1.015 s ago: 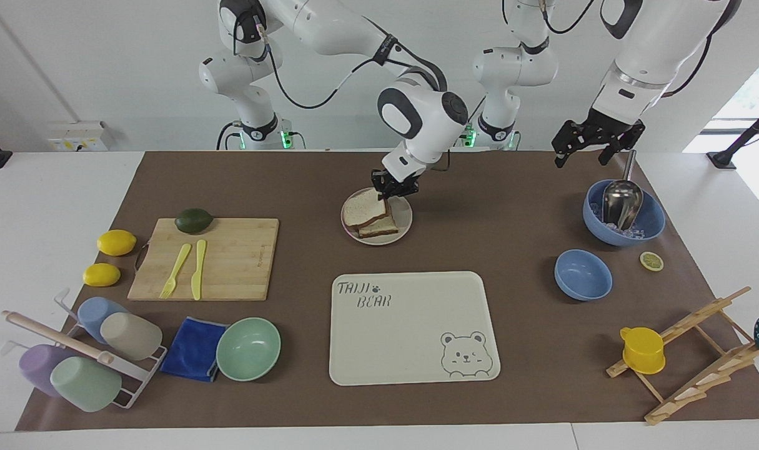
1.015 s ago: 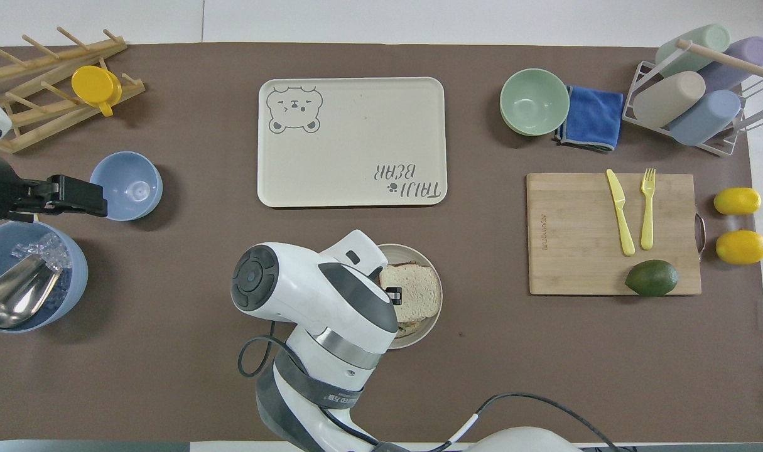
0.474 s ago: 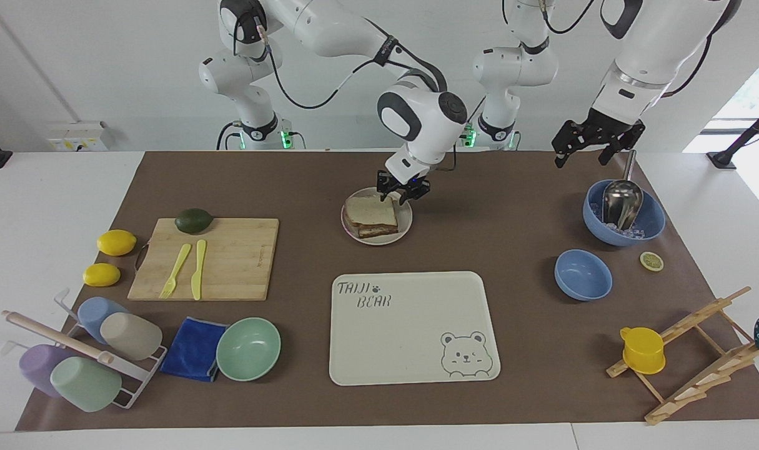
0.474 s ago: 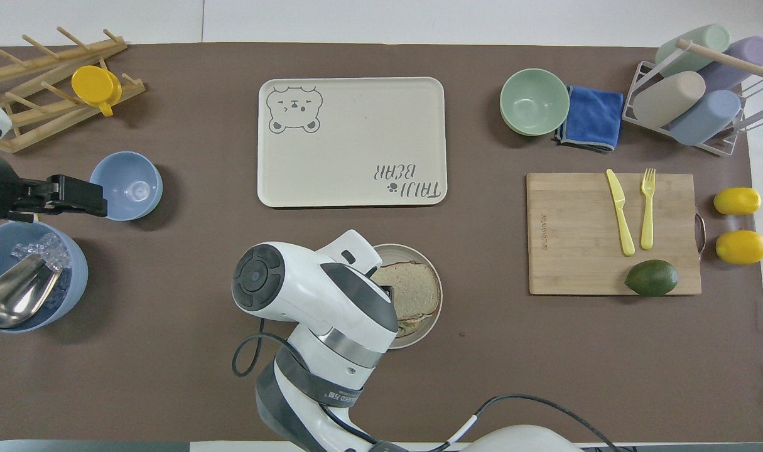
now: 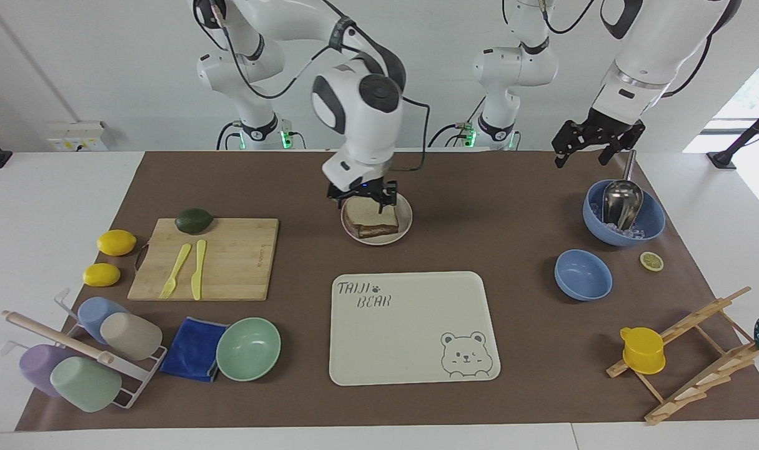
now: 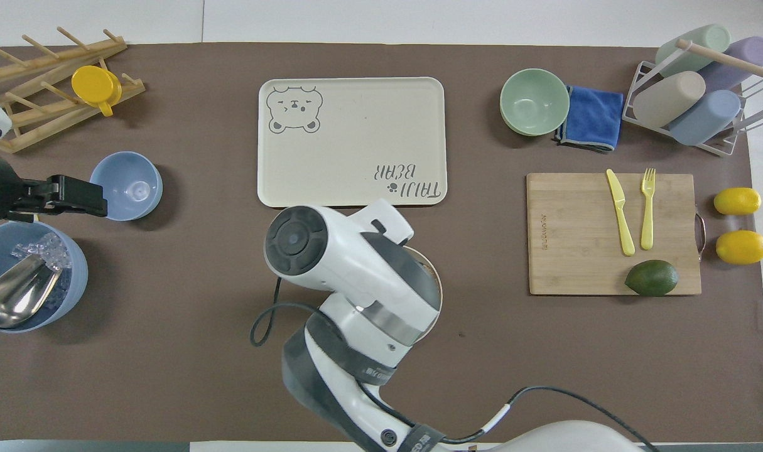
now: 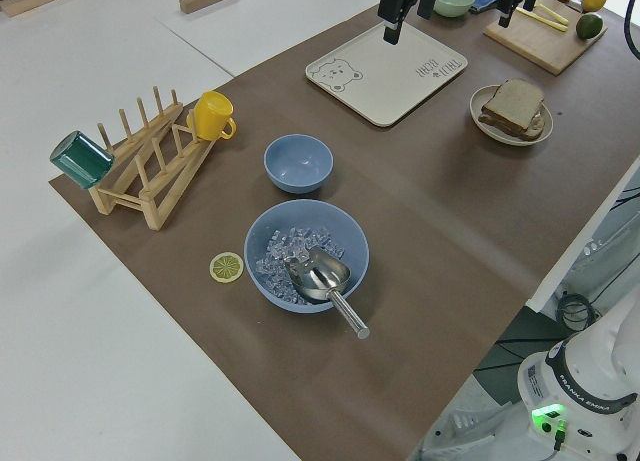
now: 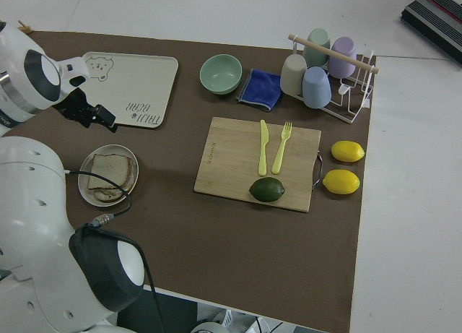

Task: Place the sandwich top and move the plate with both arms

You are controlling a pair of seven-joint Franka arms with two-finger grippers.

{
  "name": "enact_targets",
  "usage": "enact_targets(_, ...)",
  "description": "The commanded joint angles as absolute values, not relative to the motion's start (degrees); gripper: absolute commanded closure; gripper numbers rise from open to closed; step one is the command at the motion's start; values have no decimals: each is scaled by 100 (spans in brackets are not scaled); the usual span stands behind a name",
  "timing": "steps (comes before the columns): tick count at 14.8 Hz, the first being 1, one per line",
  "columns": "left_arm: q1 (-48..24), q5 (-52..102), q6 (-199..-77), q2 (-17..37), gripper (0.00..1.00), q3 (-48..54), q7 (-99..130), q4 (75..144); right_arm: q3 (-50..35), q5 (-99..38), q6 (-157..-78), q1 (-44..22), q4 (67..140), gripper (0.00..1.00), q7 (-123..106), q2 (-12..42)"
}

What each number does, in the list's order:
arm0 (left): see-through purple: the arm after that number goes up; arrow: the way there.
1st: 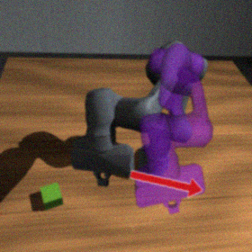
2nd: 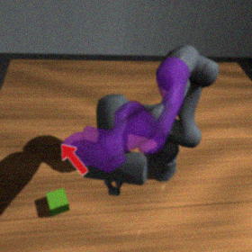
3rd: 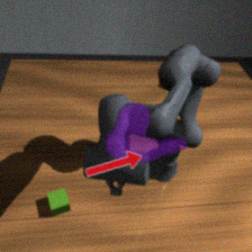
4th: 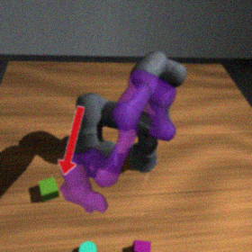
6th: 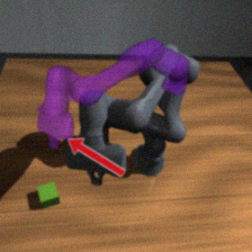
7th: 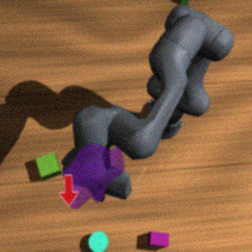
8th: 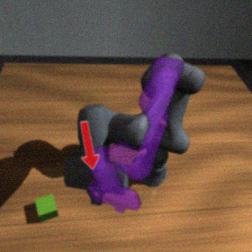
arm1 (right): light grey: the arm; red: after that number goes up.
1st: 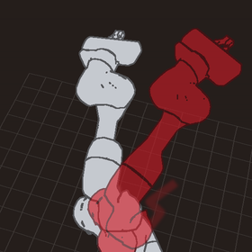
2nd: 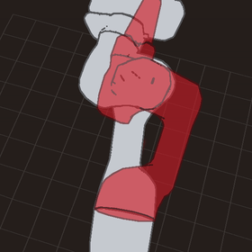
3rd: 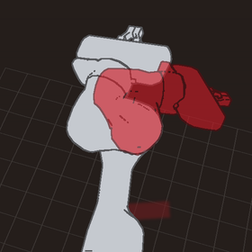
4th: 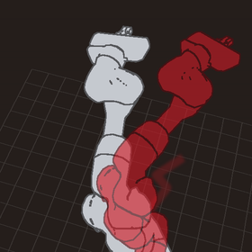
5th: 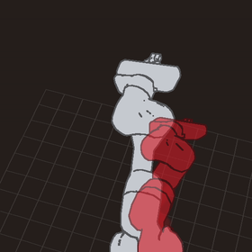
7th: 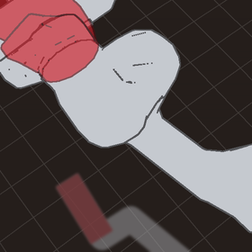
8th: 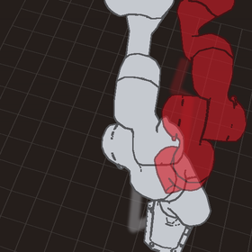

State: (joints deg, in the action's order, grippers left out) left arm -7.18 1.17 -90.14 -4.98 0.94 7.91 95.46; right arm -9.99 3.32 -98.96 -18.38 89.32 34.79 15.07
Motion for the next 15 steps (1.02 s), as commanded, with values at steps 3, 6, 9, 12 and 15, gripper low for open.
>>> enact_targets(3, -659, 79, -8947, -483, 0, 141, 765, 9519, -1072, 141, -9792, -722, 9062, 0, 2945, 1117)
enact_targets(6, -650, 79, -8939, -492, 0, 141, 747, 9519, -1072, 115, -9485, -256, 9070, 0, 2848, 845)
enact_targets(9, -677, 79, -8947, -492, 0, 141, 756, 9519, -1055, 114, -8958, -53, 9088, 0, 2278, 432)
enact_targets(12, -685, 79, -8965, -527, 0, 141, 756, 9614, -1037, 79, -8491, 290, 9105, 0, 1498, 177)
enact_targets(15, -756, 175, -9131, -615, 0, 184, 773, 9896, -400, 97, -8245, 64, 9141, 0, 733, -114)
